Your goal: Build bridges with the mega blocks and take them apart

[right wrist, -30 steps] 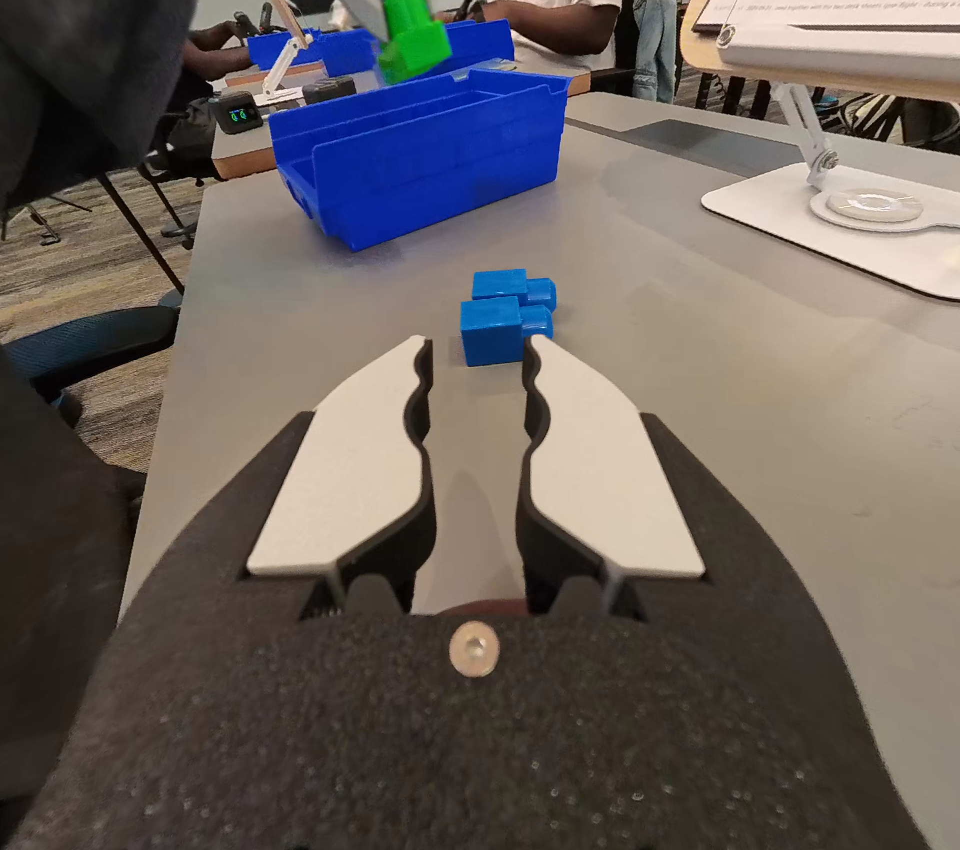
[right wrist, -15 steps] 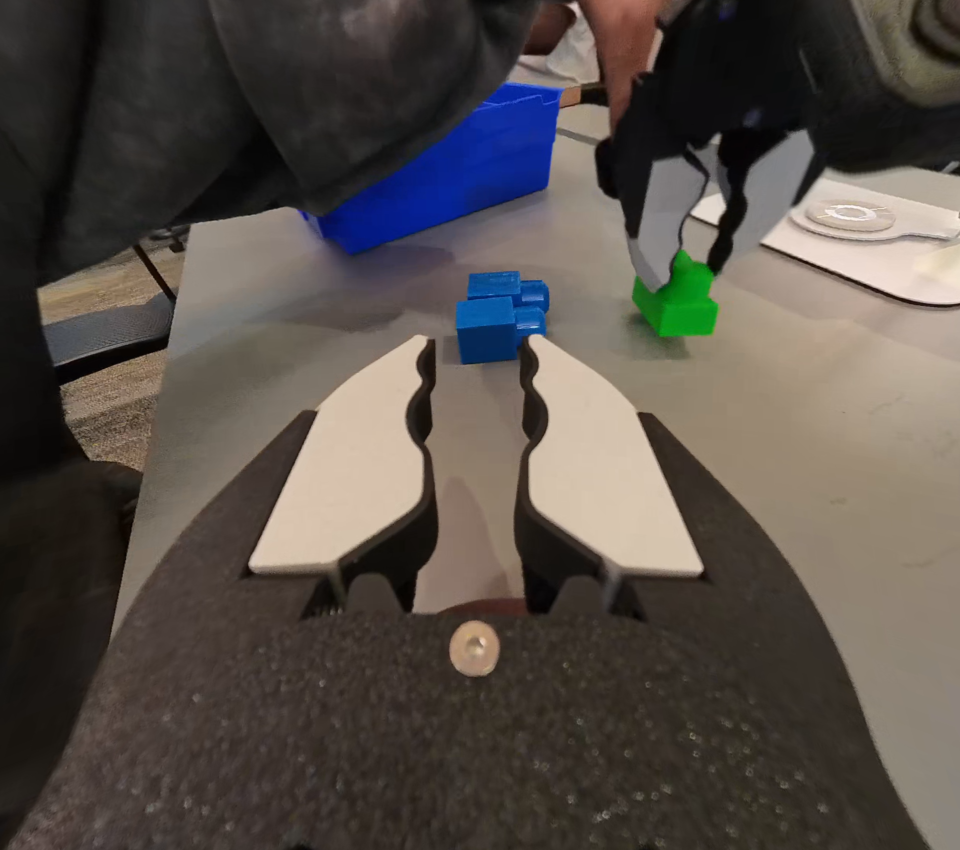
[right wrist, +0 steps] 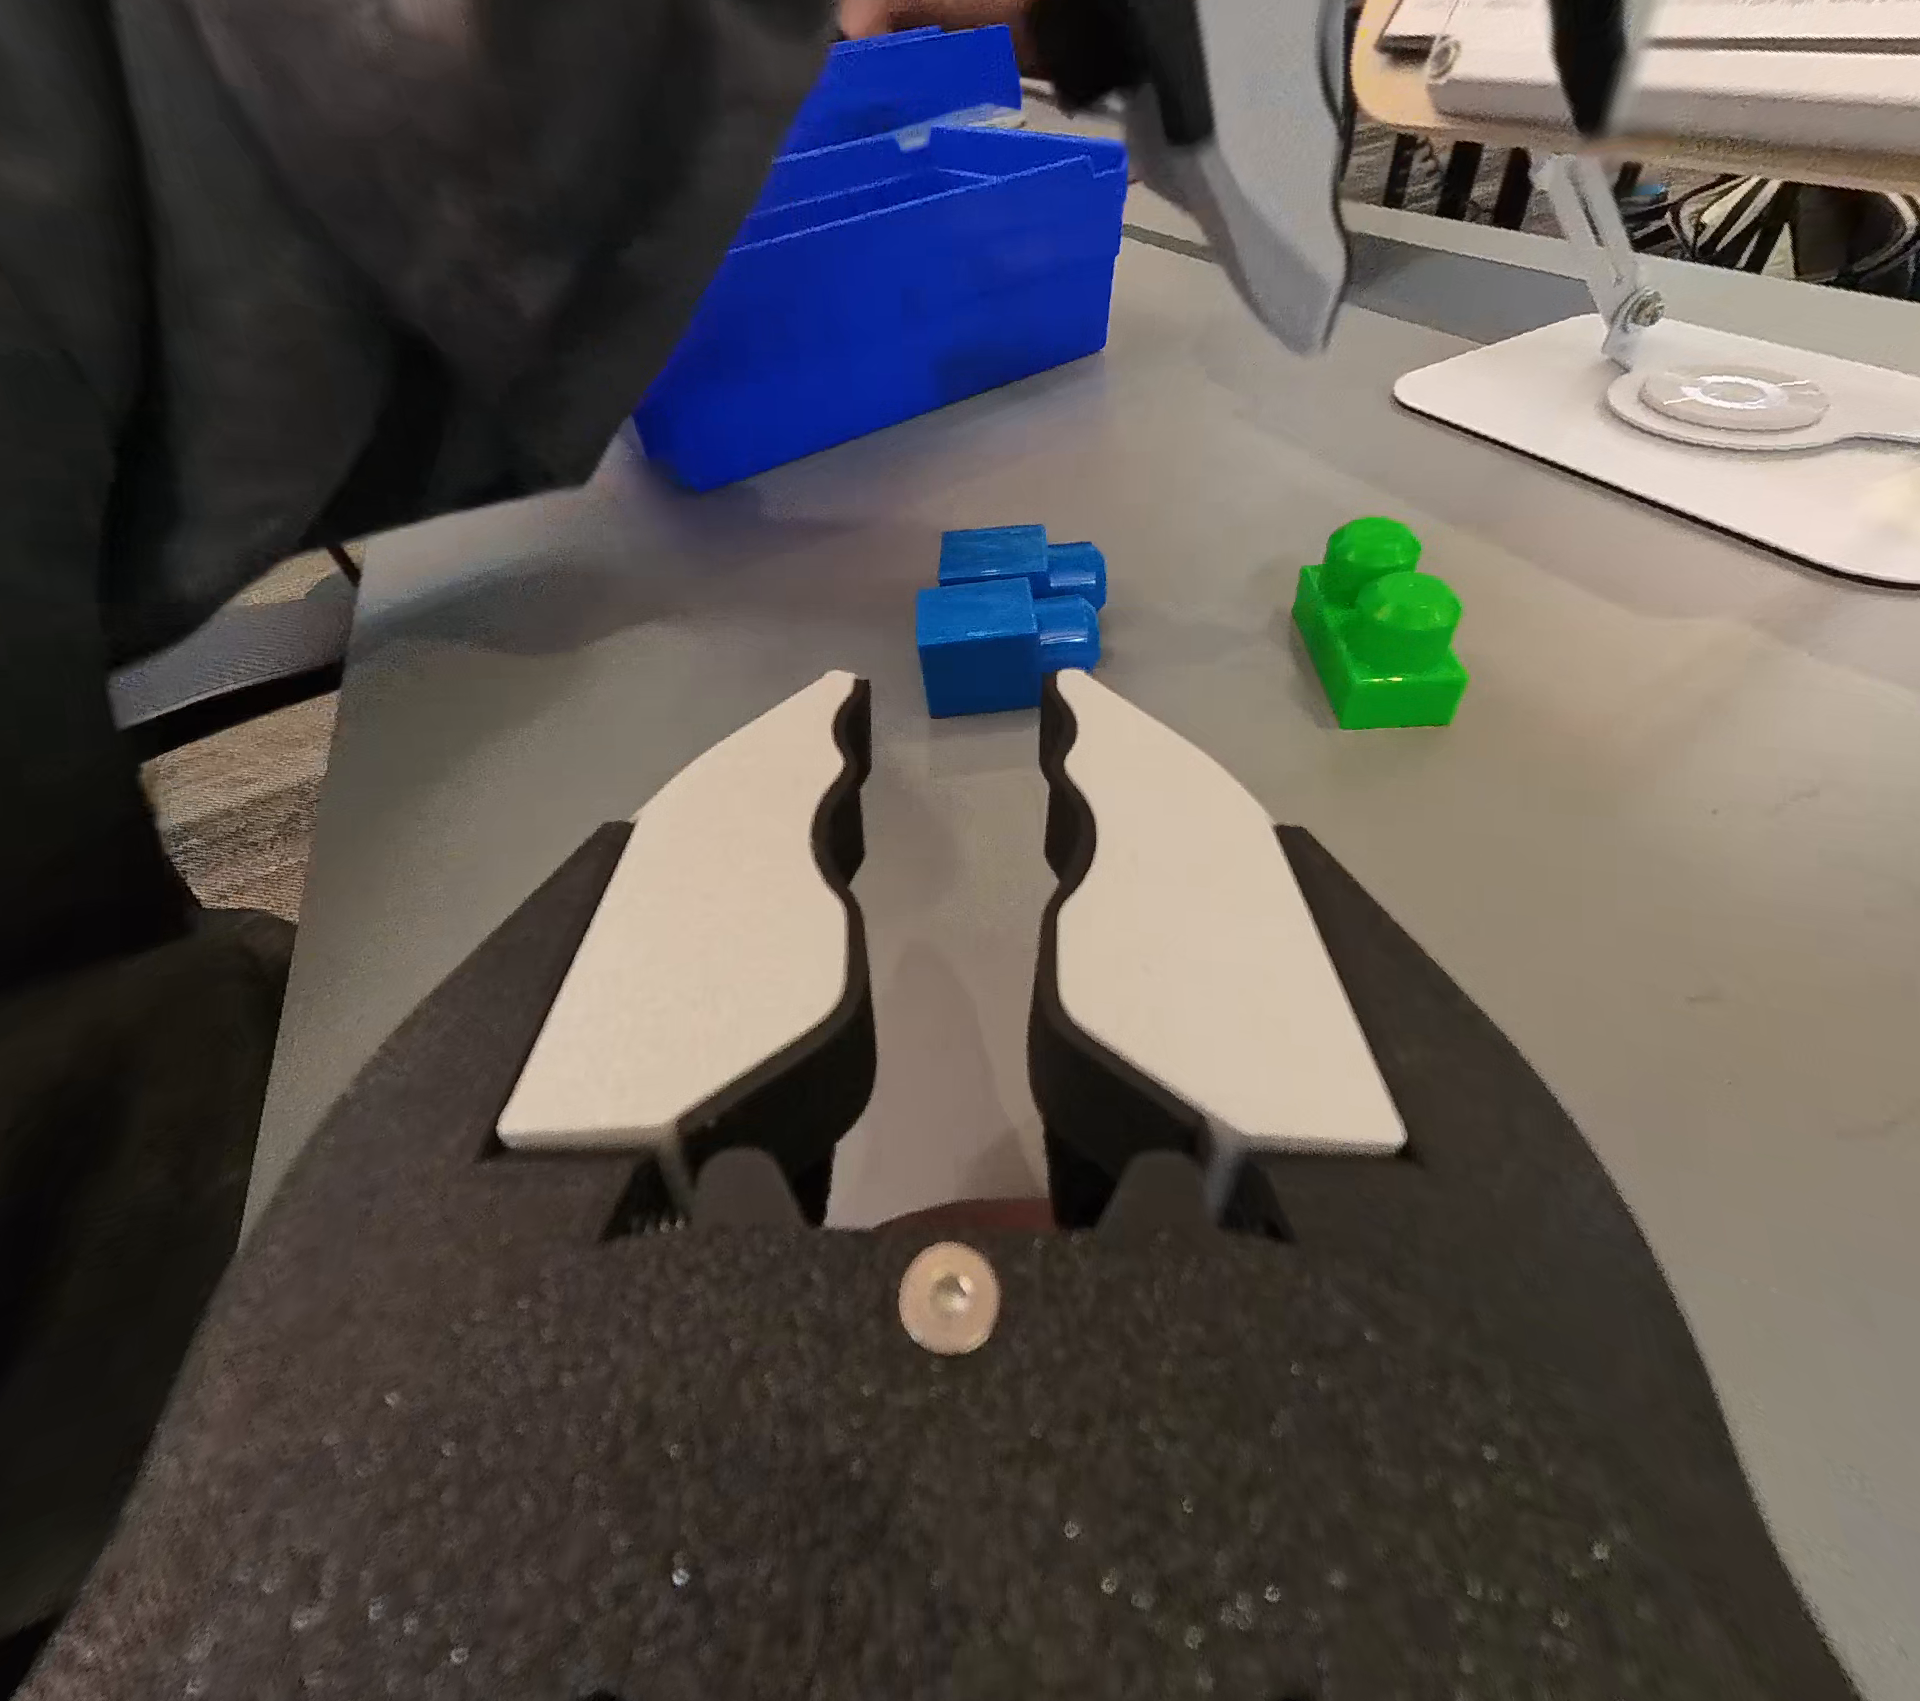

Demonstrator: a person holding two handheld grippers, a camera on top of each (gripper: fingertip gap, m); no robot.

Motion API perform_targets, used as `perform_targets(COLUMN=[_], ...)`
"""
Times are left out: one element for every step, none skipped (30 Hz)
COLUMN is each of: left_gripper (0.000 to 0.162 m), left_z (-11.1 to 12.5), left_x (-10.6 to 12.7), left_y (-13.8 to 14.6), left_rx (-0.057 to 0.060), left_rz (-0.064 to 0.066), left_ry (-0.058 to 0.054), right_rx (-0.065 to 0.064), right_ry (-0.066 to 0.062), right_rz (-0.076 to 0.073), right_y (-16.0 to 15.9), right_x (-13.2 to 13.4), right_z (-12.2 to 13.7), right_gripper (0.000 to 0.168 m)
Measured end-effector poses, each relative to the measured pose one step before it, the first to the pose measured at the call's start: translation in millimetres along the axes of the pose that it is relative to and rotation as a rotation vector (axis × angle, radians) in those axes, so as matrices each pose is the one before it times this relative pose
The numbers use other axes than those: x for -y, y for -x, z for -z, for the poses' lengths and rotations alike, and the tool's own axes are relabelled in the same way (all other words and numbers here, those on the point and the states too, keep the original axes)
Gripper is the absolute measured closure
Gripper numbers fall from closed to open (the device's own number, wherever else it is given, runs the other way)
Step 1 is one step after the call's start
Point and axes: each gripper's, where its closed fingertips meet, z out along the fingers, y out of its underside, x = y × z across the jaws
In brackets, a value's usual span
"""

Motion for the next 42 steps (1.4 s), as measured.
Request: perform_targets(left_gripper=[0.095, 0.095, 0.094, 0.092, 0.084, 0.075, 0.076, 0.076, 0.076, 0.078, 0.083, 0.083, 0.083, 0.083, 0.085, 0.086, 0.084, 0.084, 0.084, 0.085, 0.088, 0.092, 0.092, 0.092, 0.091, 0.09, 0.084, 0.078, 0.072, 0.068, 0.066, 0.065, 0.065, 0.065, 0.065, 0.065, 0.065, 0.069, 0.072, 0.075, 0.077, 0.077], left_z=[14.04, 12.96, 11.68, 10.03, 8.2, 7.0, 5.79, 4.56, 2.91, 1.15, -0.92, -2.85, -3.43, -3.05, -3.23, -3.59, -4.05, -4.44, -4.66, -5.31, -4.8, -2.98, -1.45, -0.8, -0.94, -1.61, -1.97, -2.6, -2.8, -2.7, -2.04, -1.16, -0.72, -0.74, -0.87, -0.71, 0.05, 0.26, -0.26, -1.06, -1.48, -2.03], left_x=[-0.26, -1.65, -4.47, -6.49, -9.12, -13.4, -16.16, -16.22, -15.49, -14.06, -13.13, -11.39, -7.27, -2.8, -1.23, -0.75, -1.01, -1.56, -1.84, -2.5, -2.34, -0.18, 1.8, 1.76, 1.59, -0.22, -1.48, -2.77, -3.36, -2.26, -0.44, 1.53, 2.22, 1.75, 1.63, 1.9, 2.87, 2.61, 1.2, 0.01, -0.05, -0.16], left_y=[-0.75, -3.35, -3.66, -4.99, -8.79, -9.34, -6.75, -4.84, -5.11, -8.2, -8.81, -5.59, 0.86, 3.85, 0.45, -3.58, -3.49, -1.05, 0.64, -0.16, 0.35, 4.21, 5.29, 5.18, 3.43, 0.67, 0.12, -0.02, -0.47, -0.5, 0.11, 0.43, 0.17, -0.56, -1.62, -1.3, 0.06, 1.15, 0.89, 0.43, 1.17, 0.72], left_rx=[0.0366, 0.0298, 0.0373, 0.0347, 0.0166, 0.0173, 0.0315, 0.0406, 0.0371, 0.0133, 0.0014, 0.0097, 0.0348, 0.038, 0.0045, -0.0322, -0.0401, -0.0302, -0.0208, -0.0215, -0.0112, 0.0214, 0.0367, 0.0341, 0.0192, 0.0024, 0.0005, 0.0017, 0.0005, 0.0015, 0.0034, 0.0015, -0.0043, -0.0113, -0.019, -0.0187, -0.011, -0.0041, -0.0043, -0.0066, 0.0021, 0.003], left_rz=[0.1209, 0.1218, 0.1253, 0.1267, 0.1179, 0.103, 0.0744, 0.0504, 0.0389, 0.0303, 0.0231, 0.0051, 0.0027, 0.008, 0.0142, 0.0237, 0.0265, 0.027, 0.0272, 0.0206, 0.0161, 0.0091, -0.0054, -0.0019, 0.0009, -0.0012, -0.0005, -0.0037, -0.0055, -0.0017, -0.0005, 0.003, 0.0091, 0.0097, 0.008, 0.0072, 0.0081, 0.0082, 0.0067, 0.0052, -0.0023, -0.0091], left_ry=[-0.0869, -0.0867, -0.0787, -0.0741, -0.0642, -0.0401, -0.0179, -0.0106, -0.0051, 0.0064, 0.0244, 0.0415, 0.0396, 0.0261, 0.0281, 0.0373, 0.0499, 0.0553, 0.0443, 0.0349, 0.0297, 0.0128, -0.0018, -0.0009, 0.0017, 0.0133, 0.0207, 0.027, 0.0312, 0.0231, 0.012, 0.0013, -0.0009, 0.005, 0.0083, 0.0085, 0.0008, 0.0006, 0.0094, 0.0177, 0.0177, 0.0168], right_rx=[-0.0009, -0.0006, 0.0003, 0.0007, -0.0007, 0.0001, 0.0013, 0.0019, 0.0018, 0.0009, 0.0015, 0.0013, 0.0015, 0.0017, 0.0001, -0.0002, 0.0003, 0.0003, 0.0009, 0.0013, 0.0007, 0.0006, 0.0014, 0.0016, 0.001, 0.0015, 0.0012, 0.0, 0.0001, 0.0016, 0.002, 0.002, 0.0016, 0.001, 0.0001, 0.0008, 0.0014, 0.0019, 0.0016, 0.0016, 0.0023, 0.0024], right_ry=[0.0012, 0.0007, 0.0007, 0.0004, 0.0004, 0.001, 0.0012, 0.0015, 0.0019, 0.0017, 0.0014, 0.0002, 0.0006, 0.001, 0.0007, -0.0006, -0.0024, -0.0022, -0.0015, -0.0006, -0.0002, -0.0004, -0.0001, 0.0002, 0.0019, 0.0033, 0.0014, 0.0014, 0.0028, 0.0021, 0.002, 0.002, 0.0016, 0.0012, 0.0008, -0.0005, -0.0009, -0.0005, -0.0009, -0.0006, -0.0008, -0.0008], right_rz=[-0.0028, -0.0022, -0.0007, 0.0006, 0.0006, 0.0002, -0.0012, -0.0021, -0.0005, 0.0006, 0.0008, 0.0012, 0.0011, 0.001, 0.0008, -0.0007, -0.002, -0.0028, -0.0029, -0.0018, 0.0002, 0.0019, 0.0025, 0.0032, 0.0023, 0.0018, 0.003, 0.0033, 0.0027, 0.0018, 0.001, 0.0002, 0.0002, 0.0008, 0.0008, 0.0003, -0.0012, -0.0017, -0.0004, 0.0003, -0.0002, -0.0003], right_y=[-0.44, -0.21, 0.01, 0.19, -0.08, 0.06, 0.07, 0.19, 0.19, 0.22, 0.38, 0.33, 0.44, 0.33, 0.16, -0.18, -0.2, -0.26, -0.15, -0.02, 0.17, 0.4, 0.54, 0.7, 0.49, 0.57, 0.46, 0.37, 0.27, 0.37, 0.42, 0.4, 0.28, 0.25, 0.15, 0.1, 0.14, 0.2, 0.21, 0.27, 0.43, 0.48], right_x=[-0.17, -0.04, -0.07, -0.06, -0.04, -0.09, -0.06, -0.17, -0.1, -0.21, -0.02, 0.0, -0.07, -0.11, -0.09, 0.08, 0.27, 0.35, 0.21, 0.2, -0.03, 0.05, 0.11, 0.09, -0.34, -0.41, -0.18, -0.2, -0.34, -0.33, -0.19, -0.3, -0.13, -0.23, -0.2, 0.03, 0.09, 0.14, 0.18, 0.16, 0.24, 0.19], right_z=[-0.08, -0.06, -0.01, 0.01, -0.05, -0.15, -0.31, -0.45, -0.56, -0.55, -0.33, -0.3, -0.21, -0.16, -0.05, 0.06, 0.29, 0.35, 0.16, 0.09, 0.18, 0.21, 0.17, -0.04, -0.23, -0.25, -0.25, -0.19, -0.21, -0.26, -0.31, -0.25, -0.32, -0.17, -0.06, 0.1, 0.1, 0.22, 0.17, 0.03, 0.18, -0.06], right_gripper=[0.137, 0.137, 0.137, 0.137, 0.137, 0.137, 0.137, 0.137, 0.137, 0.137, 0.137, 0.137, 0.137, 0.137, 0.137, 0.137, 0.137, 0.137, 0.137, 0.137, 0.137, 0.137, 0.137, 0.137, 0.137, 0.137, 0.137, 0.137, 0.137, 0.137, 0.137, 0.137, 0.137, 0.137, 0.137, 0.137, 0.137, 0.137, 0.137, 0.137, 0.137, 0.137])
